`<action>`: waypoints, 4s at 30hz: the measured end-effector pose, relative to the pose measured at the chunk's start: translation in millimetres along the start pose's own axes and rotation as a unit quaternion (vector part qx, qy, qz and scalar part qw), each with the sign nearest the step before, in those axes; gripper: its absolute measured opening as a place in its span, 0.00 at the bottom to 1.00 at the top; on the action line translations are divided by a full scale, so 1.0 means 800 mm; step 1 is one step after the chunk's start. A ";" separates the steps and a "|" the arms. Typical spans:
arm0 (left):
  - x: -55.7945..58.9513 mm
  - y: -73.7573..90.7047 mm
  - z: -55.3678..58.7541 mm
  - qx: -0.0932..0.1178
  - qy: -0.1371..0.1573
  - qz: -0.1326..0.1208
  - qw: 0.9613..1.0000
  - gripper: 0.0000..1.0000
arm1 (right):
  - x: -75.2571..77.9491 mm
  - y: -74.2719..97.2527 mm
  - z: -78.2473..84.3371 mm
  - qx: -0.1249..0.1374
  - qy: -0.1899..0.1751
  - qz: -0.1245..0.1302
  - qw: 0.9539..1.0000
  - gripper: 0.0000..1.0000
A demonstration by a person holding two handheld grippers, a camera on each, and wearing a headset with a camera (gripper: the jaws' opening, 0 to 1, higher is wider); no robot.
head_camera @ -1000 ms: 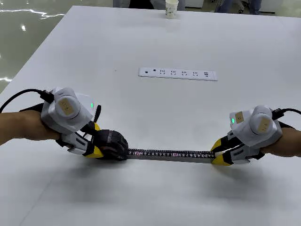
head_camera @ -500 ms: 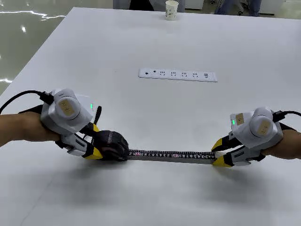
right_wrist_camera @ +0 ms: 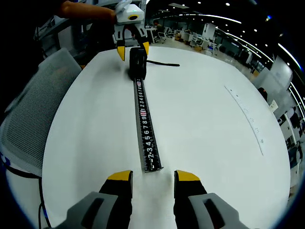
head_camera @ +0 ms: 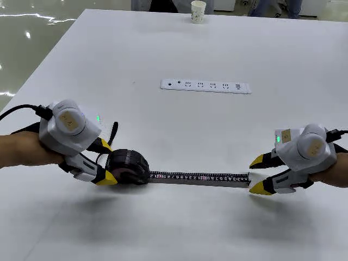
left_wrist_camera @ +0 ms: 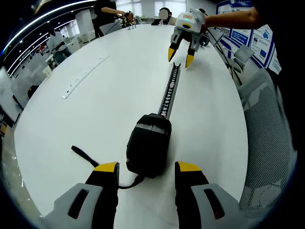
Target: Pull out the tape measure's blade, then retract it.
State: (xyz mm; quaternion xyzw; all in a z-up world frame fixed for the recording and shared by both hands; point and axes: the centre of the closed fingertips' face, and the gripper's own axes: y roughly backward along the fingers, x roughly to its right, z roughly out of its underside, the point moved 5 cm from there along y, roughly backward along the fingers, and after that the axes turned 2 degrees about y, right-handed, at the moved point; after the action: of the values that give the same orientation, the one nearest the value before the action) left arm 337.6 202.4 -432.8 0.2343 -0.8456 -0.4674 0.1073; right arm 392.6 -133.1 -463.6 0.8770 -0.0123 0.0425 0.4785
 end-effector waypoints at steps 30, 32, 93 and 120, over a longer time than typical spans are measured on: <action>0.036 0.028 0.008 0.087 0.115 -0.063 0.988 0.67 | -0.047 0.025 -0.005 0.063 -0.104 0.064 0.991 0.54; 0.040 0.029 0.009 0.092 0.122 -0.065 0.986 0.68 | -0.050 0.027 -0.007 0.069 -0.112 0.069 0.989 0.56; 0.146 0.051 -0.003 0.203 0.266 -0.175 0.926 0.97 | -0.143 0.048 -0.056 0.172 -0.250 0.179 0.936 0.94; 0.159 0.052 -0.005 0.189 0.299 -0.230 0.907 0.99 | -0.174 0.049 -0.095 0.177 -0.303 0.201 0.914 0.99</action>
State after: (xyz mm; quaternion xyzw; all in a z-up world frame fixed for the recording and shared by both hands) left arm 216.4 155.5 -400.5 0.5669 -0.7690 -0.2190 0.1983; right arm 246.9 -93.2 -401.6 0.8968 -0.3256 -0.1287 0.2703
